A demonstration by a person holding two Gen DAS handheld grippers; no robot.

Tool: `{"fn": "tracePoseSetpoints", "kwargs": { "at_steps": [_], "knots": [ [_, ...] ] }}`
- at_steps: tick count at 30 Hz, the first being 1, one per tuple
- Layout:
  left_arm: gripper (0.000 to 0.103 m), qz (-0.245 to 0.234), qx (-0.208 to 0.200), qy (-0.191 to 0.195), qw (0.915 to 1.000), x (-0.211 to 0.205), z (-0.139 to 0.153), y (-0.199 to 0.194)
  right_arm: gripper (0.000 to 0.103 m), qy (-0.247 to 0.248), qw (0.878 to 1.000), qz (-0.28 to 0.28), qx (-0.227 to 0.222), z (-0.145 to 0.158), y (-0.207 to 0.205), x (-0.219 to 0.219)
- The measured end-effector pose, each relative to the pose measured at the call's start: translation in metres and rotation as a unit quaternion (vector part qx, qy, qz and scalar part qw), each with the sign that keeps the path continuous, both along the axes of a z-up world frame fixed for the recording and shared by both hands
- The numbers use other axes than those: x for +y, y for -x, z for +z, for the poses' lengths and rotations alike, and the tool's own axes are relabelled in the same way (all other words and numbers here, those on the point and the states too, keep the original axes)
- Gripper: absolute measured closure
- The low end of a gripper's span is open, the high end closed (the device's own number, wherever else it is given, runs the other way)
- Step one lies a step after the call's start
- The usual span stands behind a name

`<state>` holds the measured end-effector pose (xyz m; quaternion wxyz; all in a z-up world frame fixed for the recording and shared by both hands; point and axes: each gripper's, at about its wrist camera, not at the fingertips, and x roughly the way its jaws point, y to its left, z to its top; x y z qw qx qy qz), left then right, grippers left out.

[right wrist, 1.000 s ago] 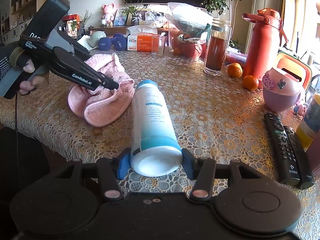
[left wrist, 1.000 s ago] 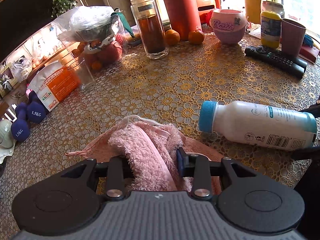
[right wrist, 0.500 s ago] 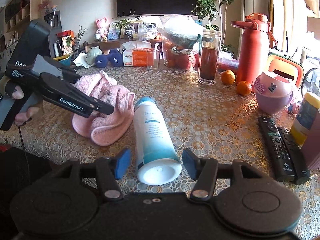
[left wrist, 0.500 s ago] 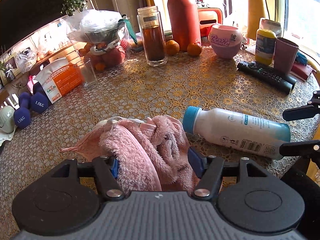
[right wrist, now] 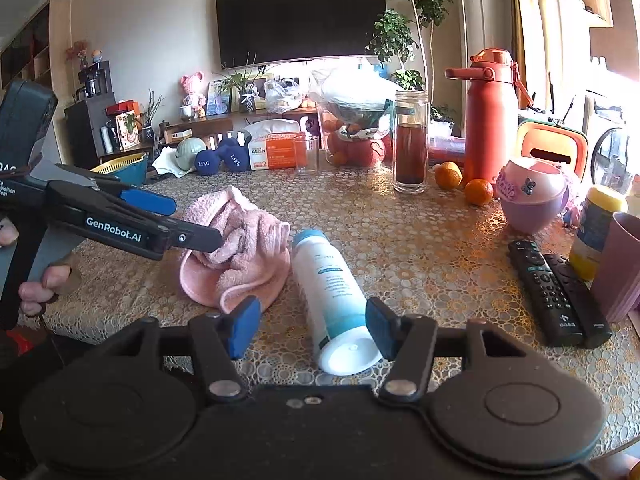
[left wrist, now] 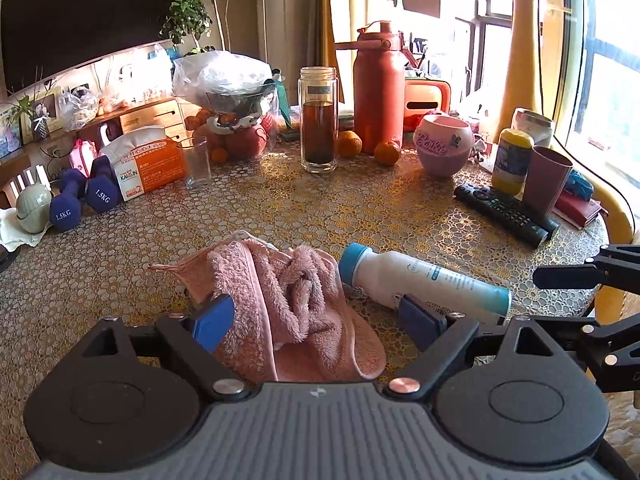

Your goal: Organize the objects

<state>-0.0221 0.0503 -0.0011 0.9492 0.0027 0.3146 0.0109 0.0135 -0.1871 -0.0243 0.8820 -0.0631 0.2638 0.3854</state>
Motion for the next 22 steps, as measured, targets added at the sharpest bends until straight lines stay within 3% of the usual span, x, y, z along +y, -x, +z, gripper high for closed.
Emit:
{"fn": "tracePoseSetpoints", "kwargs": {
  "at_steps": [3, 9, 22],
  "knots": [
    [0.000, 0.009, -0.016, 0.003, 0.9998, -0.003, 0.004, 0.010, 0.045, -0.009, 1.000, -0.012, -0.004, 0.003, 0.007, -0.001],
    [0.000, 0.018, -0.046, 0.011, 0.9987, -0.009, 0.016, 0.029, 0.045, -0.041, 0.998, -0.044, -0.008, 0.014, 0.020, -0.008],
    [0.000, 0.006, -0.050, 0.026, 0.9984, -0.020, 0.017, 0.051, 0.044, -0.058, 0.989, -0.132, -0.009, 0.019, 0.049, -0.008]
  ]
}}
